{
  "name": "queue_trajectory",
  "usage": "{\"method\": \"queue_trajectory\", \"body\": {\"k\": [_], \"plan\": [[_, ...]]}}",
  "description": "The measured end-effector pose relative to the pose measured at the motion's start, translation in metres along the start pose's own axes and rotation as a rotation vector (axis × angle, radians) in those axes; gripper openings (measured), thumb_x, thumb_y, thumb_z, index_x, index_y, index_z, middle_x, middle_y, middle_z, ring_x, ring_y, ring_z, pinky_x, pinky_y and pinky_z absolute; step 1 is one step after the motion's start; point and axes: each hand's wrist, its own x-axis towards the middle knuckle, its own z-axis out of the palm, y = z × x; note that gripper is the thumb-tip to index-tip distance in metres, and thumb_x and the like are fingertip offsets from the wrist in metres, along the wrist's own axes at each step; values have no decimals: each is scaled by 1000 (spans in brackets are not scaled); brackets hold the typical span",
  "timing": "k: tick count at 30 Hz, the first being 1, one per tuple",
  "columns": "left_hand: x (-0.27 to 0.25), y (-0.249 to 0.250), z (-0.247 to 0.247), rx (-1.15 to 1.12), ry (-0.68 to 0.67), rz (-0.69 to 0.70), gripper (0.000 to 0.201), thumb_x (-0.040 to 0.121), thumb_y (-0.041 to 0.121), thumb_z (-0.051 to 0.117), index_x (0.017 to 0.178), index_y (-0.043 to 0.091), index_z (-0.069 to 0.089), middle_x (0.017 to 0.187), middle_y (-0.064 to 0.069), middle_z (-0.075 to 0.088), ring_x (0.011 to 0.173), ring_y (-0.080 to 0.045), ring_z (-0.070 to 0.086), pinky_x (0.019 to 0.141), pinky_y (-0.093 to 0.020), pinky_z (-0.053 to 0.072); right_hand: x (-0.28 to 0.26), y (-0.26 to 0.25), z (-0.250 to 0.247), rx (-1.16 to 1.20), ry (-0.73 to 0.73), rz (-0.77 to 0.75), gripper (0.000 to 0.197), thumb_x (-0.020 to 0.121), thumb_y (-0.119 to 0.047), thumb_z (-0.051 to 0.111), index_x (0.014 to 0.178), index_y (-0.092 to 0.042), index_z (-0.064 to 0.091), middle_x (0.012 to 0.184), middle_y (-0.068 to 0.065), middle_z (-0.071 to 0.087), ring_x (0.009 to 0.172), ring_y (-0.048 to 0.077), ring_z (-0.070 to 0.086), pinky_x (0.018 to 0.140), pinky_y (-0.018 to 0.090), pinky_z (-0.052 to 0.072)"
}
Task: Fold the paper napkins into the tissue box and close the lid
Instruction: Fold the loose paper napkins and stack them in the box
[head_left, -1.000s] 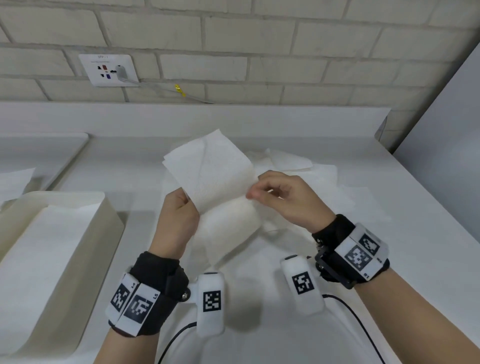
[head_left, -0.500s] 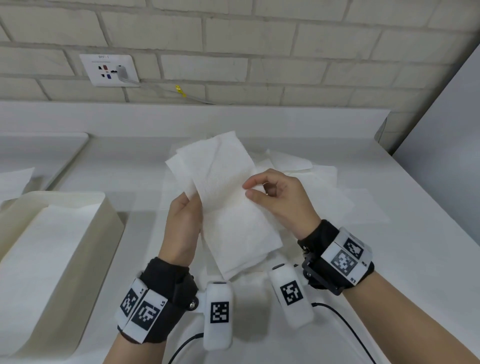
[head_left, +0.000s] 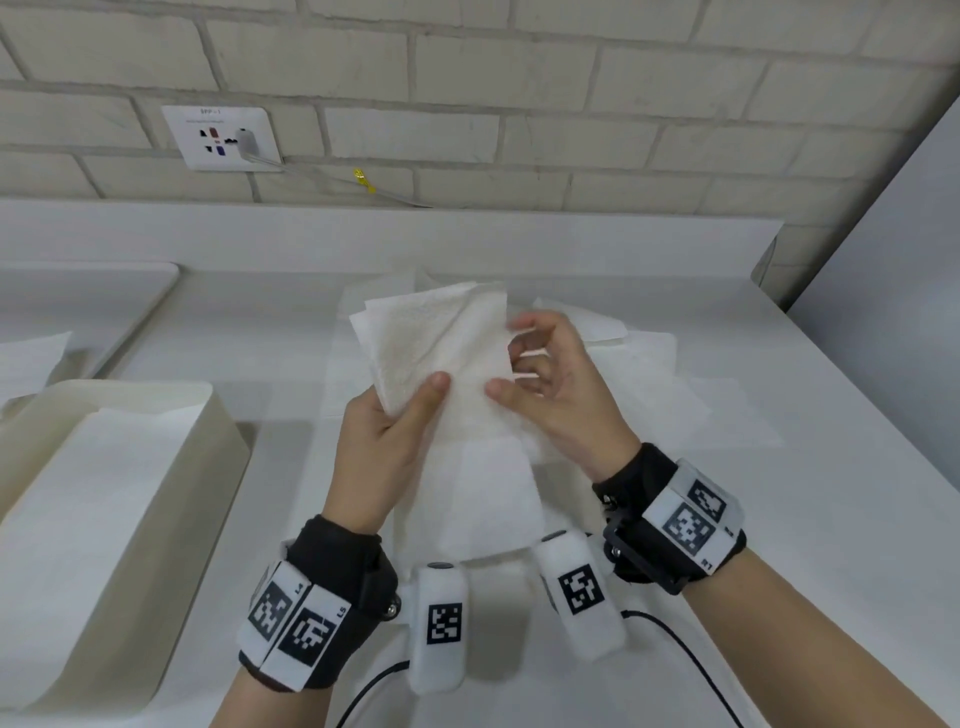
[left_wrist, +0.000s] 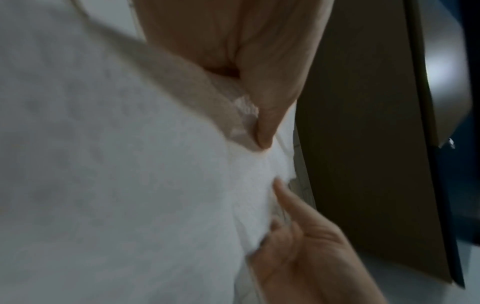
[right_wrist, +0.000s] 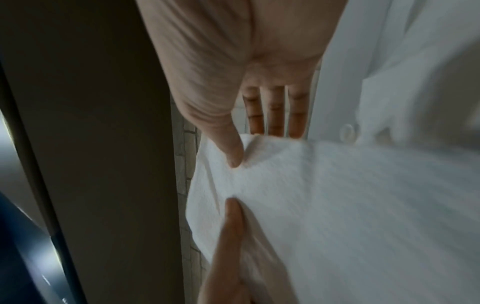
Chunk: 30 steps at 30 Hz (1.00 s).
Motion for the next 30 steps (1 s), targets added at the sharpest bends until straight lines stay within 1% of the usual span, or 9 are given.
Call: {"method": "queue_trajectory", "body": {"k": [3, 6, 10, 13, 17, 21, 25, 27, 30], "plan": [[-1, 2, -3, 71, -96, -1, 20, 79, 33, 61, 87, 16, 70, 84, 10, 74, 82, -7, 70, 70, -21, 55, 11, -15, -9, -23, -40, -86, 51, 78, -8, 70, 112, -34, 43, 105, -6, 50, 90, 1, 56, 78, 23, 48], [-2, 5, -3, 122, -189, 13, 18, 81, 31, 61, 87, 16, 69, 83, 12, 74, 78, -5, 70, 65, -16, 52, 21, -32, -16, -220, -144, -174, 33, 76, -18, 69, 102, -32, 54, 104, -15, 55, 95, -4, 53, 87, 17, 42], [-1, 6, -3, 238, -253, 56, 24, 79, 38, 59, 86, 17, 68, 87, 3, 72, 77, -12, 69, 67, -22, 53, 29, -49, -16, -468, -306, -220, 19, 77, -19, 70, 93, -25, 62, 94, -10, 56, 86, -3, 52, 78, 5, 35], [0, 5, -4, 267, -265, 75, 19, 79, 38, 60, 83, 21, 68, 85, 0, 71, 76, -14, 68, 66, -26, 52, 31, -54, -13, -532, -358, -208, 14, 82, -19, 67, 93, -10, 67, 82, -7, 63, 78, 2, 54, 73, 10, 39], [-1, 5, -3, 182, -168, 164, 8, 79, 33, 67, 83, 26, 69, 87, 7, 69, 79, -2, 65, 68, -13, 48, 29, -54, -13, -614, -326, -181, 14, 90, -19, 60, 92, -5, 64, 83, 8, 66, 77, 15, 57, 72, 23, 41], [-1, -2, 1, 243, -147, 311, 38, 93, 43, 45, 81, 9, 58, 74, 1, 54, 68, -6, 51, 63, -15, 41, 27, -47, -6, -586, -278, -232, 23, 93, -22, 49, 87, -1, 56, 75, 10, 56, 70, 15, 49, 64, 18, 35], [-4, -6, 6, 271, -168, 363, 37, 95, 40, 33, 80, 11, 50, 70, 9, 44, 64, -3, 43, 62, -13, 36, 29, -42, -4, -588, -302, -236, 25, 94, -20, 46, 100, 3, 54, 99, 12, 56, 92, 14, 49, 82, 19, 38], [-3, -7, 6, 295, -186, 371, 42, 94, 41, 32, 80, 5, 49, 70, 2, 42, 64, -6, 41, 61, -15, 35, 28, -43, -8, -630, -386, -153, 22, 98, -17, 45, 106, 2, 50, 102, 11, 56, 94, 15, 49, 83, 20, 38], [-3, -6, 7, 301, -242, 356, 33, 93, 43, 35, 83, 14, 50, 73, 8, 45, 67, -3, 45, 63, -13, 37, 26, -46, -14, -635, -433, -90, 12, 95, -19, 50, 85, -14, 47, 79, 1, 52, 73, 12, 47, 68, 23, 38]]}}
